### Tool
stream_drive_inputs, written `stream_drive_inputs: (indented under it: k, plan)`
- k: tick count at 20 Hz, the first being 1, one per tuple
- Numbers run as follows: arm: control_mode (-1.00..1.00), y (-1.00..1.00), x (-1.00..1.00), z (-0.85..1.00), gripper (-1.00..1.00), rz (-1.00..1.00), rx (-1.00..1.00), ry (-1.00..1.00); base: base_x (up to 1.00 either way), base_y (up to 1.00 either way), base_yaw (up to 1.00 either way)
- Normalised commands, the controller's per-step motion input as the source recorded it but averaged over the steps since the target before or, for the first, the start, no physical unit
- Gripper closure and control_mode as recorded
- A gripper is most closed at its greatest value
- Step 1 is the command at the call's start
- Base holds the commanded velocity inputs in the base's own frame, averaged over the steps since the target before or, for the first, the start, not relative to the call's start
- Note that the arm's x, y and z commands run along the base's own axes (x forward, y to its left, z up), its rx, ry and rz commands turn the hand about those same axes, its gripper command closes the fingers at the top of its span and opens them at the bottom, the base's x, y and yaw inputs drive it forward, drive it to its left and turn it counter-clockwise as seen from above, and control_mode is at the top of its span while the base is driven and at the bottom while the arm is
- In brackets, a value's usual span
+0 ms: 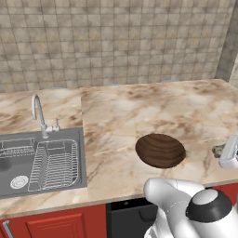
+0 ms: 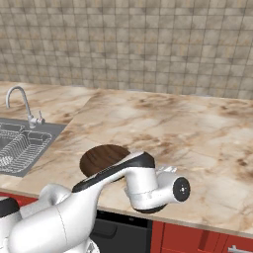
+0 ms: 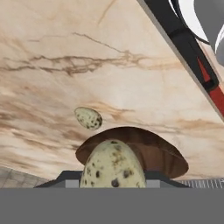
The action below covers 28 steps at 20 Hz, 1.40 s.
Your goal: Gather the eggs and milk located in the vicinity of the sink area and place them right next to the bowl.
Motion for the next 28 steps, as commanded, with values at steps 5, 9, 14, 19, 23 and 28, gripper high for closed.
stream_drive_inputs:
  k: [5, 9, 14, 19, 23, 28]
  plan:
    - [-1.00, 0.15, 0.00, -0.29, 1.00, 0.00, 0.00, 0.00, 0.00, 0.00, 0.00]
    - [-1.00, 0.07, 0.00, -0.24, 1.00, 0.02, 0.00, 0.00, 0.00, 0.00, 0.00]
    - [-1.00, 0.00, 0.00, -0.20, 1.00, 0.11, 0.00, 0.01, 0.00, 0.00, 0.00]
    - [-1.00, 0.01, 0.05, -0.20, 1.00, 0.15, 0.00, 0.01, 0.00, 0.00, 0.00]
    - [-1.00, 0.08, 0.12, -0.11, 1.00, 0.10, 0.00, 0.00, 0.00, 0.00, 0.00]
    - [-1.00, 0.05, 0.18, -0.01, 1.00, -0.01, 0.00, 0.00, 0.00, 0.00, 0.00]
